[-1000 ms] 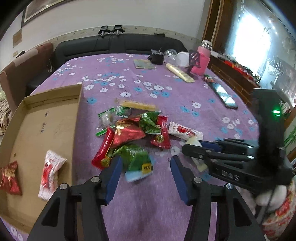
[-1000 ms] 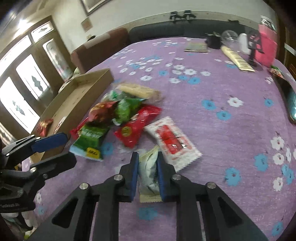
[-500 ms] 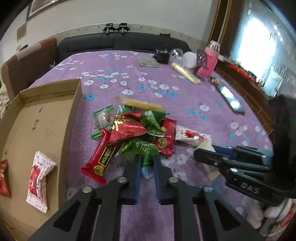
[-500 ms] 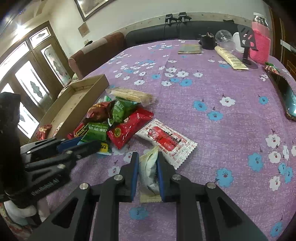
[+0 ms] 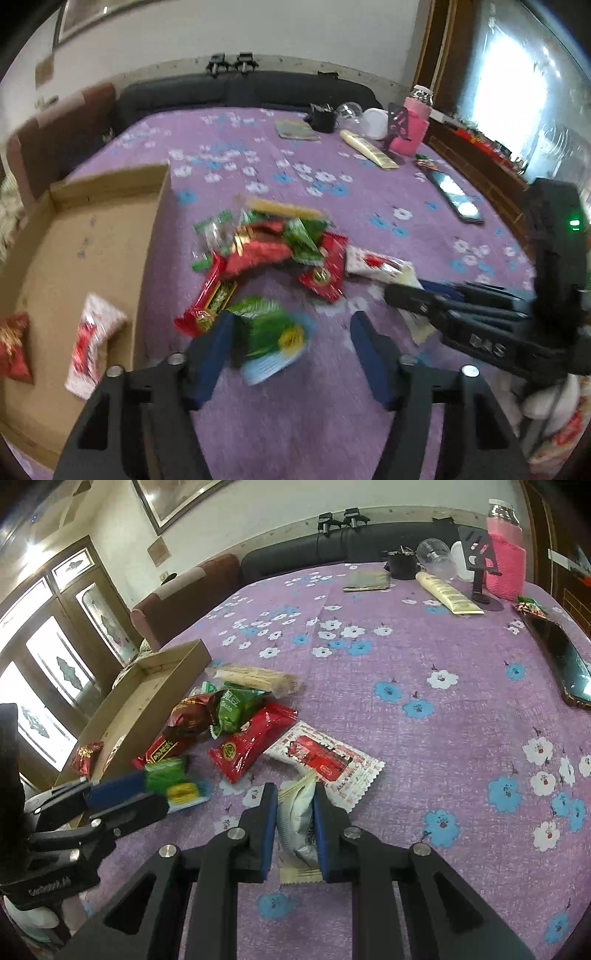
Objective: Organize snacks
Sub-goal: 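Carry the green bag and white packet to the tray and release both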
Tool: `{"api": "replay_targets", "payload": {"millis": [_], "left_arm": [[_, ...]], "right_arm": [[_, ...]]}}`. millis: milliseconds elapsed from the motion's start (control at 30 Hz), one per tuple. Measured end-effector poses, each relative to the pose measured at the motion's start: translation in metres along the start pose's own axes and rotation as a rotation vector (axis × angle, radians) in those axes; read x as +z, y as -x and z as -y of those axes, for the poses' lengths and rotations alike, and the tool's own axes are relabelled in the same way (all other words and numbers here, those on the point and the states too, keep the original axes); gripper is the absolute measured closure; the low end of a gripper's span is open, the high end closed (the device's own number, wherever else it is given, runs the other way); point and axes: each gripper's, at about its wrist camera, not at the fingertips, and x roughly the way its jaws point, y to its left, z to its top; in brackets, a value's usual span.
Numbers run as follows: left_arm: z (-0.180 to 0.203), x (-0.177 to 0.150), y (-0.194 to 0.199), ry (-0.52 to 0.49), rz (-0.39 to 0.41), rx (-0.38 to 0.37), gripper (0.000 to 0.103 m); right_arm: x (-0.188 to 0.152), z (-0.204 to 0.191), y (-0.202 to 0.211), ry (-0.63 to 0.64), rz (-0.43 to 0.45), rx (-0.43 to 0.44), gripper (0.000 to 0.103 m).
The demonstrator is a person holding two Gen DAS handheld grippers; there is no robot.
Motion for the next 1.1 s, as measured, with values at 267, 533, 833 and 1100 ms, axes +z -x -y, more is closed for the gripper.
{"api": "replay_targets", "payload": {"millis": [267, 533, 833, 1100], "left_arm": [[0.003, 0.003, -0.033, -0.069, -0.059, 0.063, 0.079], [-0.009, 0.0, -0.02, 0.022, -0.061, -0.072, 0.103], [0.0, 0.005, 0.013, -0.011, -0.016, -0.094, 0.092], [-0.001, 0.032, -0.035, 0.008, 0.0, 0.026, 0.032]], "right_arm": [[0.0, 0.001, 0.0, -0.005, -0.004, 0.012, 0.086], [0.0, 0.001, 0.0, -0.008, 0.001, 0.008, 0.086], [0.0, 0.001, 0.001, -0.007, 0.009, 0.001, 0.086], [-0.001, 0.001, 0.003, -0.01, 0.015, -0.002, 0.086]]}}
